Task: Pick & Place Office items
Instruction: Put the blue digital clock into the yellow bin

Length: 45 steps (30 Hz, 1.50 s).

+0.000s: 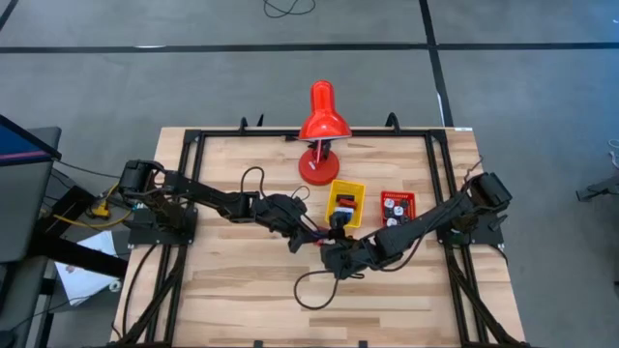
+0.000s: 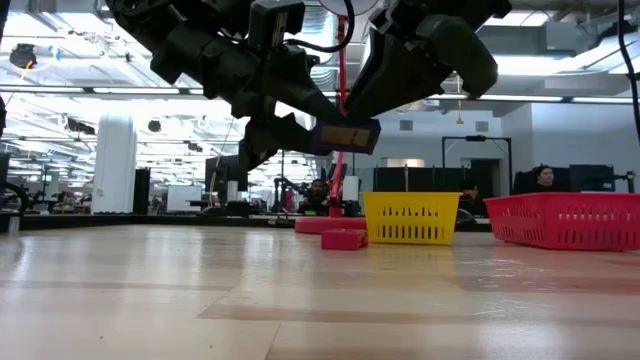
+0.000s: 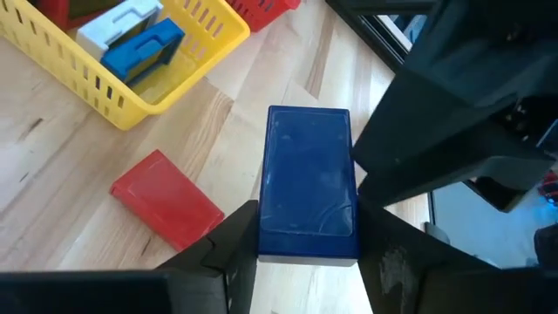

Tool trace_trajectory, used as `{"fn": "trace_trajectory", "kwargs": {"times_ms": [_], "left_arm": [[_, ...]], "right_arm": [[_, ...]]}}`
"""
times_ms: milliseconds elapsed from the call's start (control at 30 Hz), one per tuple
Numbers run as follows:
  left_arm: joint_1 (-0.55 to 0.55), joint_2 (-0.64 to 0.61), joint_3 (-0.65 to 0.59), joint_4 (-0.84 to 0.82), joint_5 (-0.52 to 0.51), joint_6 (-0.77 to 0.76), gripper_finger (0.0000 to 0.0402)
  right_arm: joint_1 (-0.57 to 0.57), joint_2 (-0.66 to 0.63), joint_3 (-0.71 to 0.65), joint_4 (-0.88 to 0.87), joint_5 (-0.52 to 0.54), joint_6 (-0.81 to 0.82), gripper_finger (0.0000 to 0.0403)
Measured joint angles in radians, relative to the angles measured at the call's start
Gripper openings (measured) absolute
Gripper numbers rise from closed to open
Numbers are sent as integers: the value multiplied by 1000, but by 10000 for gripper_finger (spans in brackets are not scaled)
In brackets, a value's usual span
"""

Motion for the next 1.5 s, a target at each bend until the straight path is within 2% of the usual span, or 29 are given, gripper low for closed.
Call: {"fn": "trace_trajectory", "kwargs": {"times_ms": [233, 333, 500, 633, 833, 1067, 1267, 1433, 1500], "left_arm": [[0, 0, 0, 32, 13, -2, 168], [-2, 0, 0, 33, 13, -1, 163], [-2, 0, 0, 47, 15, 29, 154], [5, 0, -1, 45, 20, 99, 196], [6, 0, -1, 27, 20, 200, 263], [-1, 0, -1, 87, 15, 485, 318], [-6, 0, -2, 164, 15, 596, 333], [-2, 0, -92, 347, 16, 636, 330], [5, 0, -145, 440, 17, 630, 329]], "right_arm": [[-27, 1, 0, -42, -18, 41, 121], [-37, 2, 0, -49, -20, 42, 120], [-40, 2, 0, -53, -18, 41, 88], [-41, 1, 0, -57, -19, 42, 49], [-38, -7, 0, -97, -21, 119, 49], [-57, -139, -40, -257, -31, 316, 49], [-152, -254, -161, -237, -142, 391, 49], [-271, -256, -230, -122, -361, 334, 49], [-306, -247, -235, -106, -405, 308, 49]]}}
